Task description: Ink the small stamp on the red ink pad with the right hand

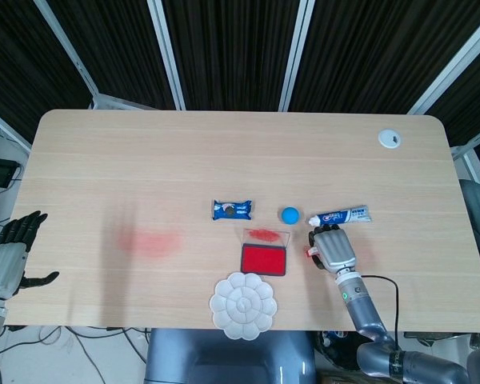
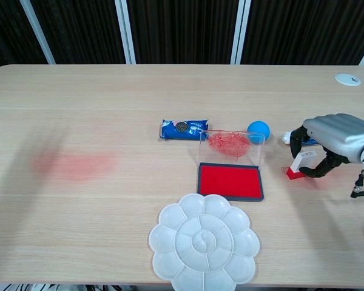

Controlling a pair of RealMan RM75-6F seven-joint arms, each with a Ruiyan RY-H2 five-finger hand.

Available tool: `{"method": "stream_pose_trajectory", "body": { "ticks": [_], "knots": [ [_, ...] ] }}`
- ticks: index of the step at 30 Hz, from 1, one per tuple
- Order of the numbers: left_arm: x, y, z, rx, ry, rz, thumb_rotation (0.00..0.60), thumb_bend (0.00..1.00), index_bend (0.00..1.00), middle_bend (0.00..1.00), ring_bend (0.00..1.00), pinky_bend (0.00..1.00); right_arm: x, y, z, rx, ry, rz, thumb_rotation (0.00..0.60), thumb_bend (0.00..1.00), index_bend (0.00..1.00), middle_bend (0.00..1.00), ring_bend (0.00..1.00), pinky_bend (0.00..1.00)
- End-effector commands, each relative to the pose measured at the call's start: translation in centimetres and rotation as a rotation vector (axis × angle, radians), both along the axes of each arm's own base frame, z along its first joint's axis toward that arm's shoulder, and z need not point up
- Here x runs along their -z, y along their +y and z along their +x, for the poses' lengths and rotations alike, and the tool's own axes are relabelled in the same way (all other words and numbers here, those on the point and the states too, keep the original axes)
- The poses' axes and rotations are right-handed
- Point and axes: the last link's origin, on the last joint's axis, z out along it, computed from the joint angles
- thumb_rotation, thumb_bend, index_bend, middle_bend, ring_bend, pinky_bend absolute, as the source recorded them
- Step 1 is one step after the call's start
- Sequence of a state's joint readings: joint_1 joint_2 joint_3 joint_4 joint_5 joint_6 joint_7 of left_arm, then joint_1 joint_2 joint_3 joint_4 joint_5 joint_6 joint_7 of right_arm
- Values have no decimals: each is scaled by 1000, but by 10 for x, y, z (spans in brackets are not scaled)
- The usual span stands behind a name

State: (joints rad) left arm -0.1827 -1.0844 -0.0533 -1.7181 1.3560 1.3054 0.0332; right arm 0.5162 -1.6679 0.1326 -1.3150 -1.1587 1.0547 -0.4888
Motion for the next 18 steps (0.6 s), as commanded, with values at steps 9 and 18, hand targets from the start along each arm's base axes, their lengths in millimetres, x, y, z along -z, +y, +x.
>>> {"method": "stream_pose_trajectory", "body": {
  "ticks": [9,18],
  "knots": [
    [0,0,0,-2,-2,-1,600,0,0,0,0,0,2,-1,0,5,3,2,600,397,531,406,302,328],
    [0,-1,0,-5,-8,-6,600,0,0,0,0,0,2,-1,0,10,7,3,600,420,537,414,302,328]
  ]
}}
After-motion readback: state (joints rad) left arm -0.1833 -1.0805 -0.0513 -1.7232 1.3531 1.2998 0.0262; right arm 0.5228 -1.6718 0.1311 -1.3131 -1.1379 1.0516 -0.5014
